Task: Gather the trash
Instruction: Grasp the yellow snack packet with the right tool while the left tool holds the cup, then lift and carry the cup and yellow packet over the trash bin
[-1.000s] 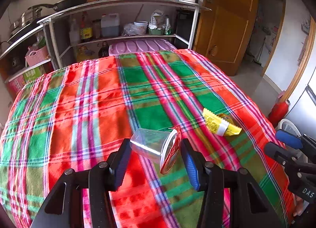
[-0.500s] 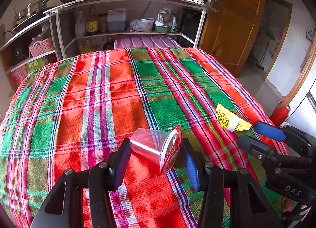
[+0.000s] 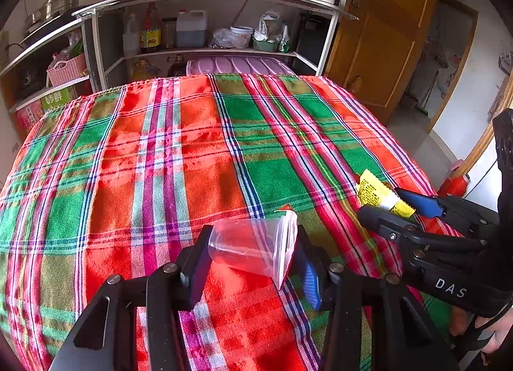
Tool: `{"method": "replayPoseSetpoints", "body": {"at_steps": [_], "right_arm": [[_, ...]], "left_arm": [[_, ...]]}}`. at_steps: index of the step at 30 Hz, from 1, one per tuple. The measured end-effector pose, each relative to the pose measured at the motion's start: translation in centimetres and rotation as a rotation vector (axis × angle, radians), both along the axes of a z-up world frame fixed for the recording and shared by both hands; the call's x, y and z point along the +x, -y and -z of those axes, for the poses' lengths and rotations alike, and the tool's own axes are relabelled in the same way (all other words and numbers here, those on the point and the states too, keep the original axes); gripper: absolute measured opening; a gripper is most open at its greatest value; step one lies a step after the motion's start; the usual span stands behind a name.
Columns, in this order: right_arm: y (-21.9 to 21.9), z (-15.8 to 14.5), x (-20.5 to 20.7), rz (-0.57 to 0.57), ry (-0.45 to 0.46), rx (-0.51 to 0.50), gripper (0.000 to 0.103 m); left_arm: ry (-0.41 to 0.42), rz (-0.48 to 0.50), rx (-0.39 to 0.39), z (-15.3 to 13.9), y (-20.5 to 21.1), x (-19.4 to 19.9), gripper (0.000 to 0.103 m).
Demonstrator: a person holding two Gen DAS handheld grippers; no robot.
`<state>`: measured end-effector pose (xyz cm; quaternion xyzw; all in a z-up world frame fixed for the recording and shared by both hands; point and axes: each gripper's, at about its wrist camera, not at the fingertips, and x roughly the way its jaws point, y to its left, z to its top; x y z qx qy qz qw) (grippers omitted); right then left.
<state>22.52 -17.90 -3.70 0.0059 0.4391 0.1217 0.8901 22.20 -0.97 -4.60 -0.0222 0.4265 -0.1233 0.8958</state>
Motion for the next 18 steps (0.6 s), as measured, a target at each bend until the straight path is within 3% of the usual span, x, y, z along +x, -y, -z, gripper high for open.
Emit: {"method": "replayPoseSetpoints", "body": {"at_steps": [5,18], "right_arm": [[0.37,-0.01,-0.11,0.009,0.001,0.013,0.040],[0.15,0.06,-0.50,0.006,0.007,0.023,0.033]], "left_arm": [[0.001,0.000,-0.002,-0.12,-0.02,-0.03,0.048],[0.004,0.010,-0.012,-0.15,0.12,-0.15,0.048]]}}
